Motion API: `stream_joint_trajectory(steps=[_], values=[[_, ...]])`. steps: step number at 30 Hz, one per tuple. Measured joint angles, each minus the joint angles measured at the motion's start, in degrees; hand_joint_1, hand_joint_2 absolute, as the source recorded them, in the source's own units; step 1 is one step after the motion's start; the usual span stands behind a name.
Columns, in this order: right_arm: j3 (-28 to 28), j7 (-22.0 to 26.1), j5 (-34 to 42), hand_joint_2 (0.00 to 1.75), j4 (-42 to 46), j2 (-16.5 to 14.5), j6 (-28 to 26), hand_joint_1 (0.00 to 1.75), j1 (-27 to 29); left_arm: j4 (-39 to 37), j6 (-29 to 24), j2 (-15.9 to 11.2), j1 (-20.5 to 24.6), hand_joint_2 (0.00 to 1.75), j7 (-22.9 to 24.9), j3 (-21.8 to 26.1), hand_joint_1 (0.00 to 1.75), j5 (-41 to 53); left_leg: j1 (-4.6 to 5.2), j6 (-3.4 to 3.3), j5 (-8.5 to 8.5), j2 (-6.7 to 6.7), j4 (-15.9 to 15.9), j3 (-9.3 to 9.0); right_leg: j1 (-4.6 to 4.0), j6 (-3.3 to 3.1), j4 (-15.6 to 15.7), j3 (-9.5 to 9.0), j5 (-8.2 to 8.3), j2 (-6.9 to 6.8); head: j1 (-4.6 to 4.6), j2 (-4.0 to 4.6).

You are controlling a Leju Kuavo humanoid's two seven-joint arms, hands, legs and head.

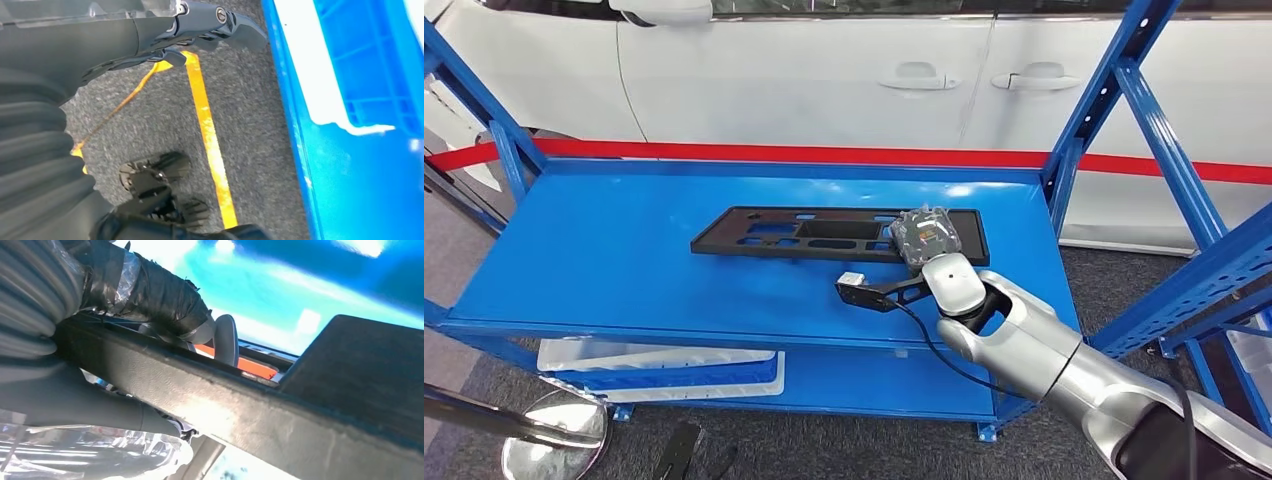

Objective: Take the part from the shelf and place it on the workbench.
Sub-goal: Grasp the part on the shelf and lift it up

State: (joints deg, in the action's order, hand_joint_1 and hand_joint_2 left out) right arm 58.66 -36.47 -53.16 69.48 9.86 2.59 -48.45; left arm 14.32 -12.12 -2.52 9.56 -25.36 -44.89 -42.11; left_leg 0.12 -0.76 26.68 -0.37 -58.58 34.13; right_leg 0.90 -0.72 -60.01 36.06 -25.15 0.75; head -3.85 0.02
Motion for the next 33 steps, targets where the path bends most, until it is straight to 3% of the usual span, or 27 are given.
stream_joint_trajectory(steps=[2,4,7,8,10,11,13,14,18,20,22,23,24,25,28,30,33], values=[[-0.2,0.0,-0.1,1.75,0.7,0.0,0.0,1.75,0.0,0.0,-0.1,0.0,-0.1,1.75,0.0,0.0,0.0,0.0,-0.16,-0.44,-0.32,0.08,0.6,-0.12,0.04,0.64,0.2,0.04,0.01,0.01,0.04,0.0],[-0.5,0.0,-0.1,1.75,1.4,0.3,-0.1,1.75,0.0,0.0,-0.1,0.0,-0.1,1.75,0.0,0.0,0.0,-0.1,-0.47,-1.07,-0.75,0.25,1.4,-0.5,-0.03,1.14,-2.3,1.14,-1.77,-0.1,0.14,-0.01],[-0.8,0.0,-0.2,1.75,2.0,0.5,-0.1,1.75,0.1,0.0,-0.1,-0.1,0.0,1.75,0.0,0.0,0.0,-0.1,-0.51,-1.51,-0.81,0.35,1.5,-0.63,-0.04,1.34,-12.8,5.99,-6.52,-0.24,0.31,-0.01],[-0.8,0.0,-0.6,1.75,2.2,0.6,-0.3,1.75,0.3,0.0,-0.1,-0.1,0.0,1.75,0.1,0.0,0.0,-0.1,-0.49,-1.53,-0.75,0.33,1.4,-0.63,-0.03,1.33,-14.9,7.07,-6.85,-0.26,0.31,0.0],[-0.9,-0.1,-1.8,1.75,2.8,0.7,-1.0,1.75,0.6,0.0,-0.4,0.0,-0.1,1.75,0.3,0.0,0.0,-0.3,-0.49,-1.49,-0.49,0.21,1.1,-0.68,-0.03,1.18,-12.9,6.28,-4.47,-0.28,0.32,0.01],[-1.0,-0.1,-2.7,1.75,3.3,0.8,-1.5,1.75,0.6,0.0,-0.6,0.0,-0.1,1.75,0.5,0.0,0.0,-0.3,-0.49,-1.37,-0.25,0.14,0.8,-0.69,-0.03,1.04,-9.3,4.57,-2.4,-0.3,0.33,0.0],[-1.4,-0.3,-4.5,1.75,4.4,1.0,-2.4,1.75,0.4,0.0,-1.2,0.1,-0.1,1.75,0.9,0.1,0.0,-0.4,-0.31,-0.92,0.28,0.04,0.0,-0.37,-0.14,0.71,-3.2,1.54,-0.32,-0.29,0.29,-0.01],[-1.6,-0.4,-5.6,1.75,5.2,1.0,-2.9,1.75,0.3,0.0,-1.5,0.1,-0.1,1.75,1.1,0.1,0.0,-0.4,-0.21,-0.65,0.45,0.03,-0.3,-0.12,-0.22,0.56,-1.5,0.81,-0.08,-0.24,0.26,-0.01],[-2.5,-0.7,-10.9,1.75,8.4,1.4,-4.6,1.75,0.1,0.0,-2.6,0.1,-0.2,1.75,1.6,0.4,0.0,-0.8,-0.2,0.24,1.1,0.08,-1.1,0.53,-0.15,-0.3,-0.8,0.7,-0.21,-0.07,0.25,0.01],[-3.0,-0.6,-13.9,1.75,10.1,1.4,-6.1,1.75,0.1,0.0,-3.2,0.1,-0.2,1.75,1.8,0.4,0.0,-1.0,-0.34,0.81,3.68,0.14,-5.3,2.34,0.06,-0.76,-0.5,0.55,-0.12,-0.09,0.01,0.01],[-3.5,-0.4,-16.2,1.75,11.8,1.4,-7.8,1.75,0.2,0.0,-3.7,0.2,-0.1,1.75,2.1,0.4,0.0,-1.0,-0.48,1.24,6.95,0.15,-12.6,5.72,-0.02,-1.04,-0.5,0.53,-0.19,-0.08,-0.2,0.0],[-3.7,-0.3,-17.1,1.75,12.6,1.4,-8.4,1.75,0.2,0.0,-3.9,0.3,-0.2,1.75,2.2,0.5,0.0,-1.0,-0.53,1.33,7.63,0.15,-15.3,7.12,-0.09,-1.11,-0.6,0.48,-0.24,-0.07,-0.19,0.0],[-3.8,-0.1,-17.9,1.75,13.5,1.4,-8.8,1.75,0.4,0.0,-4.1,0.3,-0.2,1.75,2.4,0.5,0.0,-1.0,-0.53,1.29,7.23,0.15,-16.2,7.68,-0.17,-1.17,-0.6,0.4,-0.3,-0.05,-0.19,-0.01],[-4.0,0.1,-18.7,1.75,14.3,1.4,-9.1,1.75,0.6,0.0,-4.2,0.3,-0.2,1.75,2.5,0.5,0.0,-1.0,-0.52,1.12,5.74,0.15,-14.8,7.2,-0.25,-1.2,-0.6,0.27,-0.36,-0.02,-0.19,-0.01],[-4.5,0.7,-20.7,1.75,17.1,1.4,-9.9,1.75,0.9,0.0,-4.3,0.3,0.0,1.75,2.7,0.7,0.0,-1.0,-0.14,-0.12,0.17,0.12,-4.1,2.37,-0.45,-1.1,-0.5,-0.06,-0.51,0.09,-0.13,0.01],[-4.9,0.9,-21.3,1.75,18.7,1.4,-10.4,1.75,0.9,0.0,-4.2,0.4,0.2,1.75,2.7,1.0,0.0,-1.0,0.27,-0.77,-0.31,0.1,-0.7,0.86,-0.44,-0.73,-0.4,0.15,-0.4,0.1,-0.17,0.01],[-5.4,1.1,-21.8,1.75,20.6,1.4,-10.6,1.75,1.2,0.0,-4.3,0.6,0.2,1.75,2.7,1.3,0.0,-1.2,0.02,-1.17,-0.75,0.18,0.8,0.2,-0.6,0.18,-0.4,0.22,-0.57,0.05,-0.22,0.0]])
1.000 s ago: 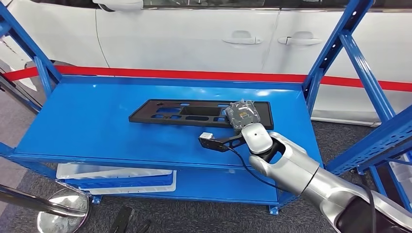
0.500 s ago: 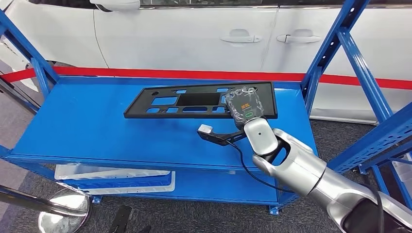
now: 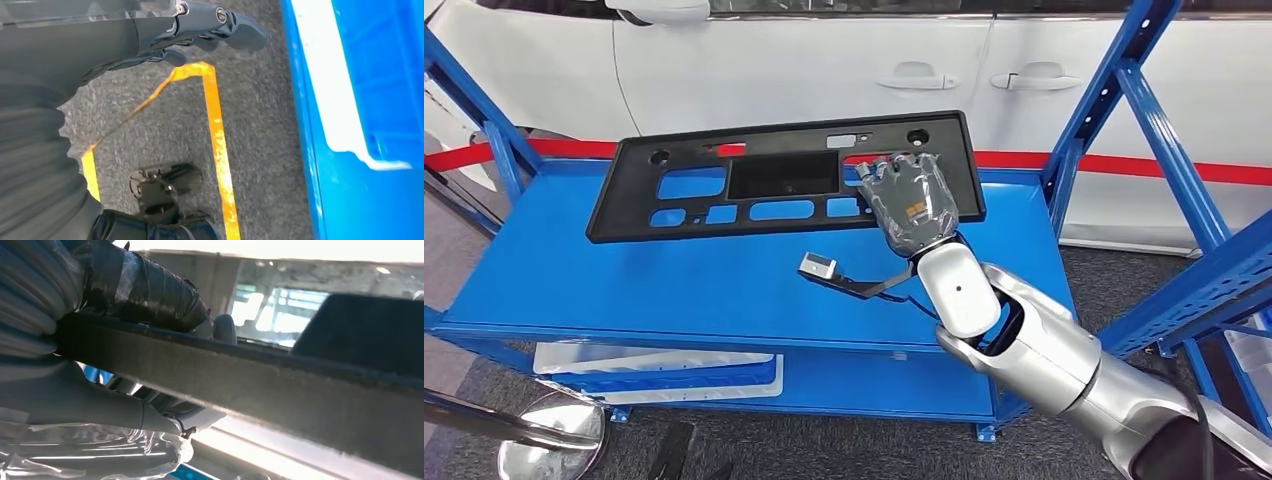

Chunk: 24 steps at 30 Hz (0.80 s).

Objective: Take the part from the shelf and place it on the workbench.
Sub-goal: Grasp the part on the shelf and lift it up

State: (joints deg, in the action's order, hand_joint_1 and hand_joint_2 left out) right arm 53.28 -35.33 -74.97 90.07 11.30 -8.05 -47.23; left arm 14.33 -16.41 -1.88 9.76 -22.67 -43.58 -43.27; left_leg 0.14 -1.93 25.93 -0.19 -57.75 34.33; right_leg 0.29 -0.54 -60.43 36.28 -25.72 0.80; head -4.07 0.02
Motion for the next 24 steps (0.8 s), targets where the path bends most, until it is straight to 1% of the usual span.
stream_joint_trajectory(steps=[1,2,3,4,5,6,7,8,9,10,11,12,13,14,15,16,17,18,19,20,21,22,23,24], values=[[-0.2,0.1,-0.2,1.75,0.6,0.0,-0.1,1.75,0.1,0.0,-0.1,0.1,0.0,1.75,0.1,0.1,0.0,-0.1,-0.2,-0.17,-0.34,0.08,0.6,-0.32,-0.08,0.3,-1.0,0.32,-0.85,-0.06,0.07,0.0],[-0.3,0.1,-0.3,1.75,1.1,0.0,-0.2,1.75,0.2,0.0,-0.2,0.2,0.0,1.75,0.2,0.1,0.0,-0.3,-0.4,-0.3,-0.64,0.17,1.1,-0.59,-0.13,0.56,-3.0,1.11,-2.26,-0.12,0.15,0.0],[-0.5,0.1,-0.5,1.75,1.6,0.0,-0.6,1.75,0.3,0.0,-0.3,0.2,0.0,1.75,0.3,0.2,0.0,-0.5,-0.37,-0.38,-0.73,0.21,1.1,-0.64,-0.03,0.75,-6.1,2.38,-4.05,-0.19,0.2,0.0],[-0.6,0.1,-0.7,1.75,2.1,0.0,-1.1,1.75,0.4,0.0,-0.5,0.2,0.1,1.75,0.5,0.3,0.0,-0.7,-0.36,-0.47,-0.76,0.23,1.0,-0.55,0.06,0.92,-9.8,3.94,-5.89,-0.22,0.26,0.0],[-0.7,0.1,-0.8,1.75,2.6,0.0,-1.6,1.75,0.5,0.0,-0.6,0.2,0.0,1.75,0.8,0.3,0.0,-0.8,-0.36,-0.48,-0.74,0.25,0.8,-0.43,0.19,1.09,-12.8,5.24,-7.05,-0.23,0.26,0.0],[-0.8,0.1,-0.9,1.75,3.1,0.0,-2.1,1.75,0.6,0.0,-0.6,0.2,0.0,1.75,1.0,0.4,0.0,-1.0,-0.39,-0.47,-0.69,0.25,0.5,-0.28,0.33,1.26,-14.4,5.84,-7.26,-0.26,0.26,0.0],[-0.9,0.2,-1.0,1.75,3.5,0.0,-2.4,1.75,0.7,0.0,-0.7,0.3,0.0,1.75,1.2,0.4,0.0,-1.0,-0.45,-0.41,-0.61,0.22,0.2,-0.12,0.5,1.41,-13.8,5.44,-6.38,-0.29,0.27,0.01],[-1.0,0.2,-1.0,1.75,3.9,0.0,-2.6,1.75,0.8,0.0,-0.7,0.3,-0.1,1.75,1.4,0.4,0.0,-1.0,-0.54,-0.25,-0.48,0.17,-0.2,0.06,0.69,1.56,-11.0,3.96,-4.64,-0.34,0.27,0.01],[-1.1,0.2,-1.1,1.75,4.3,0.0,-2.7,1.75,0.8,0.0,-0.7,0.4,-0.1,1.75,1.5,0.4,0.0,-1.0,-0.63,-0.02,-0.29,0.1,-0.7,0.31,0.87,1.69,-7.4,2.09,-3.19,-0.38,0.27,0.0],[-1.2,0.3,-1.1,1.75,4.6,0.0,-2.8,1.75,0.8,0.0,-0.7,0.4,0.0,1.75,1.5,0.5,0.0,-1.0,-0.59,0.27,-0.11,0.02,-1.2,0.67,0.89,1.67,-4.3,0.52,-2.08,-0.32,0.31,0.0],[-1.2,0.4,-1.1,1.75,5.0,0.0,-2.8,1.75,0.8,0.0,-0.7,0.4,0.0,1.75,1.6,0.5,0.0,-1.0,-0.52,0.56,-0.01,-0.06,-1.7,1.07,0.94,1.51,-2.2,-0.43,-1.48,-0.25,0.31,-0.01],[-1.3,0.5,-1.2,1.75,5.3,-0.1,-2.9,1.75,0.8,0.0,-0.7,0.4,0.0,1.75,1.7,0.5,0.0,-1.0,-0.41,0.85,-0.04,-0.11,-2.0,1.44,0.89,1.22,-1.4,-0.63,-1.42,-0.14,0.31,-0.01],[-1.3,0.6,-1.2,1.75,5.6,-0.1,-2.9,1.75,0.8,0.0,-0.7,0.4,0.0,1.75,1.8,0.6,0.0,-0.9,-0.31,1.12,-0.22,-0.15,-2.1,1.71,0.78,0.83,-1.4,-0.43,-1.15,-0.04,0.31,-0.01],[-1.3,0.8,-1.2,1.75,5.8,-0.1,-2.9,1.75,0.8,0.0,-0.7,0.4,0.0,1.75,2.0,0.6,0.0,-0.9,-0.33,1.36,-0.4,-0.17,-2.1,1.9,0.85,0.4,-1.4,-0.2,-0.86,-0.05,0.31,-0.01],[-1.3,1.0,-1.3,1.75,5.9,-0.2,-2.8,1.75,0.9,0.0,-0.8,0.4,-0.1,1.75,2.2,0.6,0.0,-0.7,-0.39,1.63,-0.18,-0.16,-2.3,2.12,0.87,-0.05,-1.3,0.0,-0.55,-0.13,0.32,0.0],[-1.3,1.2,-1.3,1.75,5.9,-0.3,-2.8,1.75,0.9,0.0,-0.9,0.5,-0.1,1.75,2.4,0.6,0.0,-0.6,-0.46,1.92,0.78,-0.14,-3.1,2.54,0.93,-0.52,-1.2,0.24,-0.22,-0.22,0.24,0.0],[-1.3,1.4,-1.3,1.75,5.9,-0.5,-2.7,1.75,1.0,0.0,-1.1,0.5,-0.1,1.75,2.7,0.6,0.0,-0.5,-0.57,2.2,2.54,-0.1,-5.1,3.32,1.01,-0.95,-1.1,0.57,0.15,-0.33,0.12,0.01],[-1.3,1.6,-1.3,1.75,5.9,-0.7,-2.6,1.75,1.1,0.0,-1.2,0.5,-0.1,1.75,2.9,0.6,0.0,-0.3,-0.68,2.5,4.94,-0.06,-8.2,4.41,1.0,-1.24,-1.1,0.96,0.49,-0.41,-0.04,0.0],[-1.3,1.7,-1.3,1.75,5.9,-0.9,-2.6,1.75,1.3,0.0,-1.3,0.5,-0.1,1.75,3.1,0.6,0.0,-0.2,-0.74,2.73,7.39,-0.05,-12.0,5.64,0.92,-1.42,-1.1,1.44,0.84,-0.45,-0.17,0.0],[-1.3,1.8,-1.3,1.75,5.9,-1.0,-2.5,1.75,1.5,0.0,-1.4,0.6,-0.1,1.75,3.2,0.6,0.0,-0.1,-0.79,2.84,9.24,-0.04,-15.4,6.63,0.81,-1.48,-1.1,1.94,1.21,-0.49,-0.2,0.0],[-1.3,1.9,-1.3,1.75,5.9,-1.1,-2.4,1.75,1.8,0.0,-1.5,0.6,-0.2,1.75,3.3,0.6,0.0,0.0,-0.79,2.82,10.16,-0.04,-17.4,6.89,0.71,-1.48,-1.1,2.44,1.59,-0.53,-0.2,0.0],[-1.3,1.9,-1.3,1.75,5.9,-1.1,-2.4,1.75,2.0,0.0,-1.5,0.6,-0.2,1.75,3.4,0.6,0.0,0.0,-0.77,2.67,10.01,-0.04,-17.2,6.07,0.61,-1.47,-1.1,2.93,1.98,-0.55,-0.2,0.0],[-1.3,1.9,-1.3,1.75,5.9,-1.2,-2.3,1.75,2.2,0.0,-1.6,0.6,-0.2,1.75,3.4,0.6,0.0,0.0,-0.71,2.39,8.98,-0.05,-14.8,4.05,0.52,-1.44,-1.1,3.37,2.37,-0.56,-0.2,0.01],[-1.3,1.9,-1.2,1.75,5.9,-1.3,-2.3,1.75,2.3,0.0,-1.6,0.5,-0.2,1.75,3.5,0.6,0.0,0.0,-0.58,1.96,7.57,-0.05,-10.6,1.13,0.47,-1.39,-1.1,3.74,2.78,-0.55,-0.2,0.01]])
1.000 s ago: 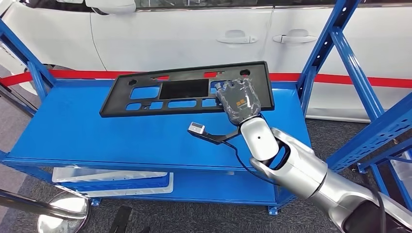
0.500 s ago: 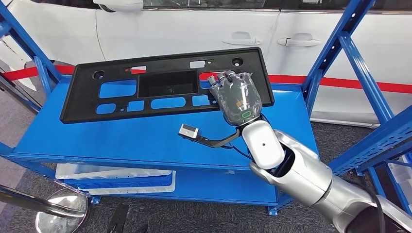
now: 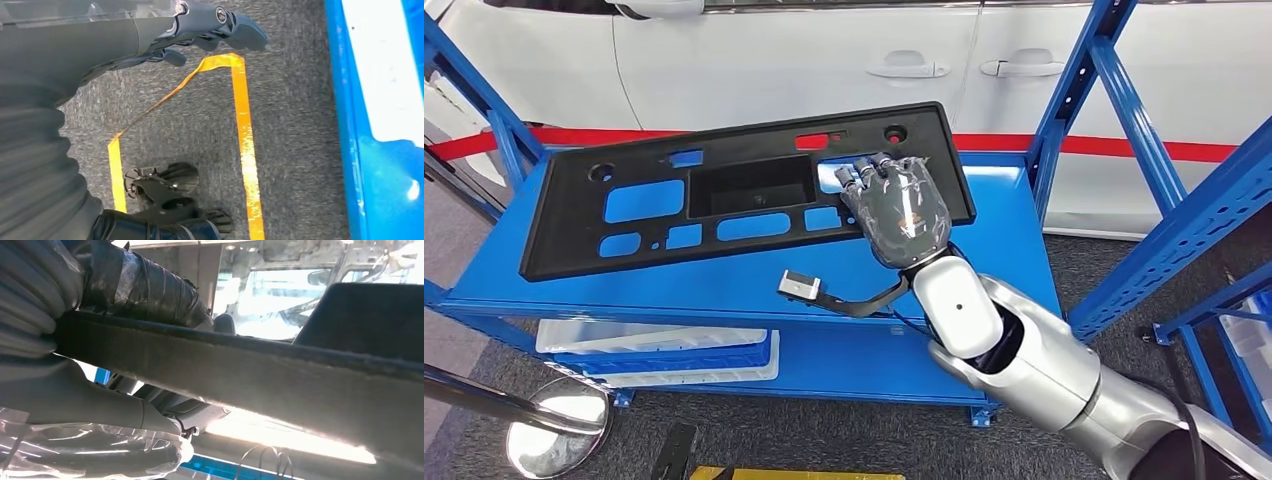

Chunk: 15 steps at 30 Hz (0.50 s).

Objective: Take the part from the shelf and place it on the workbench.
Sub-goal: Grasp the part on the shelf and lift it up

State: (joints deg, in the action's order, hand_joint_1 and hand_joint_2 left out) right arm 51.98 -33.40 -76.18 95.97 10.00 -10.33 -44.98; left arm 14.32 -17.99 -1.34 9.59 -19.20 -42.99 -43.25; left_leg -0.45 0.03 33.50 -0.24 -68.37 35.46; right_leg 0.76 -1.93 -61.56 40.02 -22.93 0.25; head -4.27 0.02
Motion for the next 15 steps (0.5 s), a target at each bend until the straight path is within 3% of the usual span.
stream_joint_trajectory(steps=[2,4,6,7,8,9,11,12,13,15], values=[[0.0,0.0,0.2,1.75,0.0,-0.2,0.1,1.75,0.0,0.0,-0.1,0.0,0.1,1.75,0.1,0.0,0.0,0.0,0.42,-0.71,-1.87,0.02,7.5,-4.66,-0.08,0.38,0.1,0.43,0.81,-0.01,0.05,0.0],[0.0,0.1,0.6,1.75,0.0,-0.5,0.0,1.75,0.1,0.0,-0.2,-0.1,0.2,1.75,0.4,0.0,0.0,0.0,0.86,-1.11,-2.47,0.0,9.8,-5.54,0.05,1.1,0.5,0.54,1.62,-0.09,0.06,0.0],[0.0,0.3,1.1,1.75,0.0,-0.6,-0.1,1.75,0.1,0.0,-0.3,-0.1,0.0,1.75,0.7,0.0,0.0,0.0,0.86,-1.61,-3.72,0.07,10.3,-5.24,0.16,1.85,1.0,0.56,2.35,-0.13,0.04,0.0],[0.0,0.4,1.3,1.75,0.0,-0.7,-0.2,1.75,0.2,0.0,-0.4,0.0,-0.2,1.75,0.9,0.0,0.0,0.0,0.73,-1.97,-4.56,0.21,10.8,-5.08,0.1,2.13,0.7,0.78,1.64,-0.11,0.09,-0.01],[0.0,0.5,1.5,1.75,-0.1,-0.7,-0.3,1.75,0.3,0.0,-0.5,0.0,-0.3,1.75,1.0,0.0,0.0,0.0,0.57,-2.35,-5.47,0.36,11.3,-4.75,0.01,2.33,-0.5,1.24,-0.15,-0.07,0.15,-0.01],[0.0,0.6,1.8,1.75,-0.1,-0.7,-0.4,1.75,0.3,0.0,-0.5,0.0,-0.4,1.75,1.1,0.0,0.0,0.0,0.42,-2.63,-6.28,0.51,11.6,-4.26,-0.04,2.45,-2.9,1.95,-2.92,-0.05,0.24,-0.01],[0.0,0.7,2.2,1.75,-0.2,-0.7,-0.6,1.75,0.6,0.0,-0.6,-0.1,-0.6,1.75,1.2,0.0,0.0,0.0,0.49,-2.9,-7.47,0.58,11.5,-2.61,-0.06,2.66,-10.0,3.36,-8.34,-0.05,0.36,-0.01],[0.0,0.8,2.4,1.75,-0.3,-0.7,-0.6,1.75,0.8,0.0,-0.6,-0.1,-0.7,1.75,1.2,0.0,0.0,0.0,0.49,-2.86,-7.95,0.59,11.2,-1.74,-0.04,2.77,-12.8,3.51,-9.41,-0.06,0.37,0.0],[0.0,0.9,2.5,1.75,-0.3,-0.7,-0.6,1.75,0.9,0.0,-0.6,-0.1,-0.8,1.75,1.3,0.0,0.0,0.0,0.48,-2.81,-8.37,0.59,10.9,-0.86,-0.01,2.85,-14.1,2.94,-9.19,-0.06,0.37,-0.01],[0.0,1.0,2.6,1.75,-0.5,-0.7,-0.6,1.75,1.2,0.0,-0.6,0.0,-1.1,1.75,1.3,0.0,0.0,0.0,0.44,-2.55,-9.05,0.58,10.1,0.86,0.14,2.88,-11.0,-1.0,-6.61,-0.08,0.38,-0.01]])
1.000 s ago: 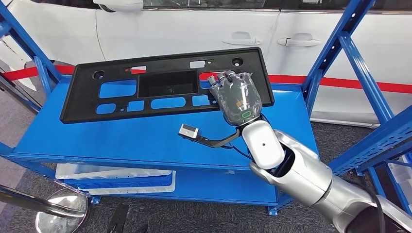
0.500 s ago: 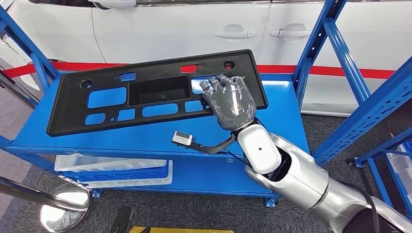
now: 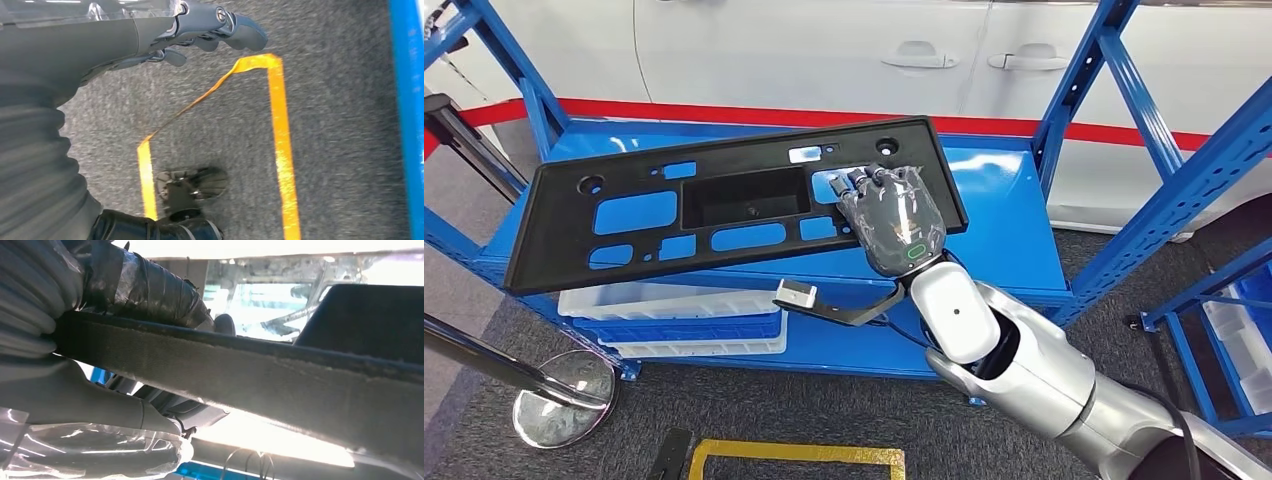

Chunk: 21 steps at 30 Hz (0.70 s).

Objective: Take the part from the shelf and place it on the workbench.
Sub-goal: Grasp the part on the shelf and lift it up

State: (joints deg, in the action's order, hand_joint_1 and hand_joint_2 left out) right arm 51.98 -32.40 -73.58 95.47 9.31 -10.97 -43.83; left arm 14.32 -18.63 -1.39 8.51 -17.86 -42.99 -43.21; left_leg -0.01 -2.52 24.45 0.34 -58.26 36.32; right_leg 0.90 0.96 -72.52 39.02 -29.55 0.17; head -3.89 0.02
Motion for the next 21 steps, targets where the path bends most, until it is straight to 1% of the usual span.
stream_joint_trajectory(steps=[1,2,3,4,5,6,7,8,9,10,11,12,13,14,15,16,17,18,19,20,21], values=[[0.0,0.0,0.1,1.75,0.0,0.0,0.0,1.75,0.0,0.0,0.0,0.0,-0.1,1.75,0.0,0.0,0.0,0.0,0.01,0.2,-0.24,-0.02,-0.5,0.79,0.07,-0.06,3.6,-2.79,0.5,0.0,0.0,0.0],[0.0,0.1,0.1,1.75,-0.1,-0.1,0.0,1.75,0.0,0.0,0.0,0.0,-0.1,1.75,0.0,0.0,0.0,0.0,0.07,0.46,-0.47,-0.04,-1.0,1.45,-0.01,-0.24,7.2,-5.28,0.47,0.04,-0.03,0.01],[0.0,0.1,0.2,1.75,-0.1,-0.2,0.0,1.75,0.0,0.0,-0.1,0.0,-0.1,1.75,0.1,0.0,0.0,0.0,0.16,0.76,-0.76,-0.06,-1.4,1.85,-0.11,-0.46,9.7,-6.89,0.09,0.09,-0.06,0.01],[0.0,0.2,0.3,1.75,-0.2,-0.3,0.0,1.75,0.0,0.0,-0.1,0.0,-0.1,1.75,0.1,0.0,0.0,0.0,0.24,1.05,-1.12,-0.1,-1.5,2.14,-0.25,-0.74,11.1,-7.55,-0.4,0.15,-0.07,0.0],[0.0,0.2,0.4,1.75,-0.2,-0.4,0.0,1.75,0.0,0.0,-0.1,0.0,-0.1,1.75,0.1,0.0,0.0,0.0,0.26,1.36,-1.56,-0.14,-1.5,2.3,-0.4,-1.09,11.5,-7.52,-0.18,0.2,-0.06,0.0],[0.0,0.2,0.5,1.75,-0.3,-0.4,0.1,1.75,0.0,0.0,-0.1,-0.1,-0.2,1.75,0.1,0.0,0.0,0.0,0.2,1.66,-1.84,-0.24,-1.5,2.5,-0.3,-1.5,11.6,-7.19,0.27,0.13,0.01,0.0],[0.0,0.3,0.6,1.75,-0.4,-0.5,0.1,1.75,0.0,0.0,-0.1,-0.1,-0.3,1.75,0.1,0.0,0.0,0.0,0.11,1.98,-1.36,-0.33,-1.8,2.93,-0.2,-1.97,11.8,-6.76,0.78,0.04,0.03,0.0],[0.0,0.3,0.7,1.75,-0.5,-0.6,0.1,1.75,0.0,0.0,-0.1,-0.2,-0.4,1.75,0.2,0.0,0.0,0.0,-0.01,2.32,0.13,-0.41,-2.9,3.53,-0.09,-2.48,11.9,-6.2,1.4,-0.08,-0.02,0.0],[0.0,0.3,0.8,1.75,-0.5,-0.7,0.1,1.75,0.0,0.0,-0.1,-0.2,-0.5,1.75,0.2,0.0,0.0,-0.1,-0.16,2.66,2.58,-0.47,-5.1,4.32,0.02,-2.91,12.0,-5.5,2.05,-0.19,-0.1,0.0],[0.0,0.3,0.8,1.75,-0.6,-0.8,0.2,1.75,0.0,0.0,-0.1,-0.2,-0.6,1.75,0.2,0.0,0.0,-0.1,-0.29,2.98,5.54,-0.47,-8.2,5.23,0.0,-3.16,12.0,-4.68,2.7,-0.23,-0.2,0.0],[0.0,0.3,0.9,1.75,-0.7,-0.9,0.2,1.75,0.0,0.0,-0.1,-0.1,-0.6,1.75,0.2,0.0,0.0,-0.1,-0.41,3.21,8.02,-0.46,-11.8,6.01,-0.04,-3.28,11.9,-3.83,3.32,-0.23,-0.26,0.01],[0.0,0.3,0.9,1.75,-0.7,-0.9,0.2,1.75,0.0,0.0,-0.1,-0.1,-0.6,1.75,0.2,0.0,0.0,-0.1,-0.5,3.35,9.32,-0.46,-15.0,6.44,-0.08,-3.3,11.9,-2.97,3.93,-0.24,-0.27,0.01],[0.0,0.3,1.0,1.75,-0.8,-0.9,0.3,1.75,0.0,0.0,-0.1,-0.1,-0.6,1.75,0.2,0.0,0.0,-0.1,-0.52,3.4,9.22,-0.46,-16.9,6.26,-0.12,-3.25,11.8,-2.13,4.53,-0.25,-0.28,0.01],[0.0,0.3,1.0,1.75,-0.8,-0.9,0.3,1.75,0.0,0.0,-0.1,-0.1,-0.5,1.75,0.2,0.0,0.0,-0.1,-0.52,3.34,7.98,-0.46,-17.0,5.25,-0.15,-3.18,11.8,-1.33,5.1,-0.26,-0.28,0.0],[0.0,0.3,1.0,1.75,-0.9,-0.9,0.3,1.75,0.0,0.0,-0.1,-0.1,-0.5,1.75,0.2,0.0,0.0,-0.1,-0.51,3.15,6.23,-0.46,-15.2,3.2,-0.19,-3.09,11.8,-0.59,5.68,-0.26,-0.28,0.0],[0.0,0.3,1.0,1.75,-0.9,-0.9,0.3,1.75,0.0,0.0,-0.1,-0.2,-0.5,1.75,0.2,0.0,0.0,-0.1,-0.46,2.85,5.06,-0.49,-11.8,0.38,-0.21,-2.97,11.7,0.01,6.23,-0.25,-0.28,0.0],[0.0,0.3,1.0,1.75,-0.9,-1.0,0.3,1.75,0.0,0.0,-0.1,-0.2,-0.5,1.75,0.2,0.0,0.0,-0.1,-0.31,2.5,4.94,-0.52,-7.3,-2.84,-0.28,-2.77,11.7,0.48,6.74,-0.23,-0.28,0.0],[0.0,0.4,1.0,1.75,-0.9,-1.0,0.3,1.75,0.0,0.0,-0.1,-0.2,-0.4,1.75,0.2,0.0,0.0,-0.1,-0.16,2.22,5.37,-0.57,-3.6,-5.41,-0.3,-2.51,11.9,0.73,7.3,-0.23,-0.23,0.01],[0.0,0.4,1.0,1.75,-0.9,-1.0,0.3,1.75,0.0,0.0,-0.1,-0.2,-0.3,1.75,0.2,0.0,0.0,-0.1,0.04,1.96,5.97,-0.64,-1.0,-6.9,-0.25,-2.2,12.1,0.78,7.85,-0.26,-0.27,0.01],[0.0,0.4,1.0,1.75,-1.0,-1.0,0.3,1.75,0.0,0.0,-0.1,-0.2,-0.2,1.75,0.2,0.0,0.0,-0.1,0.23,1.77,6.23,-0.68,0.4,-7.47,-0.22,-1.83,12.4,0.79,8.45,-0.27,-0.34,0.01],[0.0,0.4,1.0,1.75,-1.0,-1.1,0.4,1.75,0.0,0.0,-0.1,-0.2,-0.2,1.75,0.2,0.0,0.0,-0.1,0.25,1.54,5.71,-0.69,0.8,-7.14,-0.23,-1.44,12.8,0.73,9.08,-0.22,-0.38,0.01]])
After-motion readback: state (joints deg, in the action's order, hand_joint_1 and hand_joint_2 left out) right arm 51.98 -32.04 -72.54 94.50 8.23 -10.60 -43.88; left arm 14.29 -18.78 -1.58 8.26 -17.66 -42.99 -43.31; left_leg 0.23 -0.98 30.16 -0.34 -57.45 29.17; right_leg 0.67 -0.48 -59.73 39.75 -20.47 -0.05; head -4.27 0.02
